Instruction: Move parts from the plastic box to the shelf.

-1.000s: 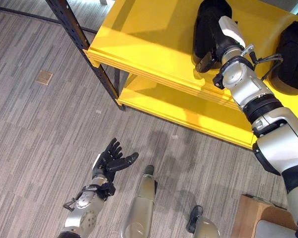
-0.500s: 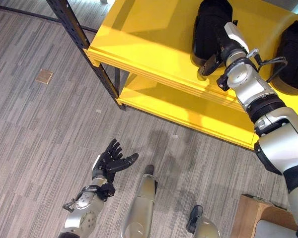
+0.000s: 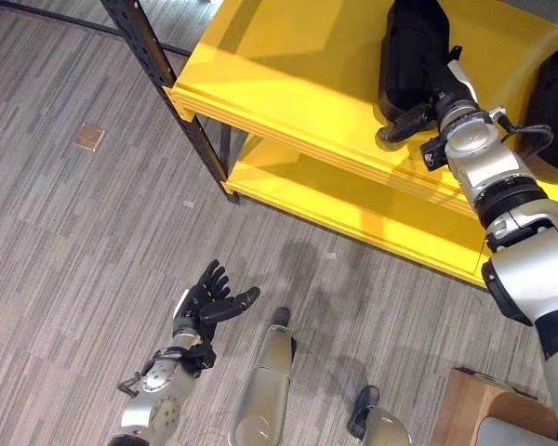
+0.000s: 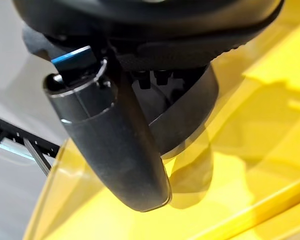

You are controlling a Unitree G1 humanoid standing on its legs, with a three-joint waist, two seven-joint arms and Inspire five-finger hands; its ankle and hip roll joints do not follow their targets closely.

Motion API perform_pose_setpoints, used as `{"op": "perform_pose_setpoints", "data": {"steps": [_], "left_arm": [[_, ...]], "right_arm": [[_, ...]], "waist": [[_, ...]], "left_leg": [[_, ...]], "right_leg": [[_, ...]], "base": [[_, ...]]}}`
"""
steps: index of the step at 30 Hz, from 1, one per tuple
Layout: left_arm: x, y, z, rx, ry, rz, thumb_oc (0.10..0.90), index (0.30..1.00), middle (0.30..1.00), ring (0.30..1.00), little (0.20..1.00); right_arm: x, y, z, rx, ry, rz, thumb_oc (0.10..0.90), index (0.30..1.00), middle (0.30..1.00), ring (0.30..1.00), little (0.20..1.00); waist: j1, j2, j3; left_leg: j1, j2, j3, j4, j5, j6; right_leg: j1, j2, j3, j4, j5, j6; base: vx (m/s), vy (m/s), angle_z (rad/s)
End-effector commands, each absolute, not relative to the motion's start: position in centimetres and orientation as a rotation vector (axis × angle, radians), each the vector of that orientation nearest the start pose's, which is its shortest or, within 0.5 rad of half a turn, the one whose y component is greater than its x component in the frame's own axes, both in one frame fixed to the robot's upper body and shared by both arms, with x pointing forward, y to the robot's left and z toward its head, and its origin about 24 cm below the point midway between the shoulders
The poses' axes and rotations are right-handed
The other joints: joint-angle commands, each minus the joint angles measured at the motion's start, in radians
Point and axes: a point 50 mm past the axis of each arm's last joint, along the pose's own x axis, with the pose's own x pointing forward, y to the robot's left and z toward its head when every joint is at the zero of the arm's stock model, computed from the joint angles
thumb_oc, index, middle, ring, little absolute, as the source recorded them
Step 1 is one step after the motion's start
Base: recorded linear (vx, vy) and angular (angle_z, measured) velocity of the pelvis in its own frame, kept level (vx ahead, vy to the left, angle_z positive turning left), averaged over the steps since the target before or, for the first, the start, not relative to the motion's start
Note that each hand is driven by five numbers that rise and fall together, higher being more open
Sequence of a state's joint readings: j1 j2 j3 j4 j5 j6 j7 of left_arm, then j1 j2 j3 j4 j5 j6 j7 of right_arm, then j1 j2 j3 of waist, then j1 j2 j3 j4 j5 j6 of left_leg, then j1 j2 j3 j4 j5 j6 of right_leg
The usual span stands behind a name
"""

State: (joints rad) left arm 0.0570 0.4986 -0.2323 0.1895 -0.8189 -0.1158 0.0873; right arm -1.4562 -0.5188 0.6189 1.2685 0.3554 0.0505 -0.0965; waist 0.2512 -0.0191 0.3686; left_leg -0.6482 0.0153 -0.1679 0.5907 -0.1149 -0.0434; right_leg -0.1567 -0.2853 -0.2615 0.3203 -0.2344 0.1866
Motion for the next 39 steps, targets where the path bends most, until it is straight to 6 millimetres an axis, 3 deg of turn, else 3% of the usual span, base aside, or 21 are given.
{"op": "perform_pose_setpoints", "data": {"steps": [1, 3, 10, 39], "left_arm": [[24.0, 22.7, 3.4, -0.251, 0.085, -0.015, 0.9, 1.0, 1.0, 1.0, 1.0], [24.1, 22.7, 3.4, -0.246, 0.085, -0.014, 0.9, 1.0, 1.0, 1.0, 1.0], [24.2, 22.7, 3.4, -0.246, 0.09, -0.005, 0.9, 1.0, 1.0, 1.0, 1.0], [24.5, 22.7, 3.6, -0.237, 0.08, 0.021, 0.9, 1.0, 1.0, 1.0, 1.0]], "right_arm": [[41.6, -19.7, 35.4, -0.468, -0.353, -0.222, 0.9, 1.0, 1.0, 1.0, 1.0], [41.5, -19.6, 35.7, -0.377, -0.368, -0.221, 0.9, 1.0, 1.0, 1.0, 1.0], [41.6, -19.2, 35.6, -0.304, -0.372, -0.231, 0.9, 1.0, 1.0, 1.0, 1.0], [41.6, -18.6, 35.8, -0.209, -0.403, -0.301, 0.9, 1.0, 1.0, 1.0, 1.0]], "waist": [[0.027, -0.033, -0.047], [0.029, -0.033, -0.047], [0.033, -0.03, -0.046], [0.032, -0.027, -0.049]], "left_leg": [[-0.024, 0.069, -0.017, 0.084, -0.095, -0.037], [-0.023, 0.069, -0.018, 0.082, -0.095, -0.037], [-0.026, 0.068, -0.019, 0.088, -0.099, -0.035], [-0.035, 0.056, -0.016, 0.088, -0.101, -0.031]], "right_leg": [[-0.001, 0.011, 0.017, 0.083, -0.012, -0.045], [0.0, 0.011, 0.017, 0.082, -0.012, -0.045], [-0.002, 0.012, 0.018, 0.086, -0.015, -0.045], [0.01, 0.014, 0.015, 0.063, -0.004, -0.043]], "base": [[0.0, 0.0, 0.0], [0.0, 0.0, 0.0], [0.0, 0.0, 0.0], [0.0, 0.0, 0.0]]}}
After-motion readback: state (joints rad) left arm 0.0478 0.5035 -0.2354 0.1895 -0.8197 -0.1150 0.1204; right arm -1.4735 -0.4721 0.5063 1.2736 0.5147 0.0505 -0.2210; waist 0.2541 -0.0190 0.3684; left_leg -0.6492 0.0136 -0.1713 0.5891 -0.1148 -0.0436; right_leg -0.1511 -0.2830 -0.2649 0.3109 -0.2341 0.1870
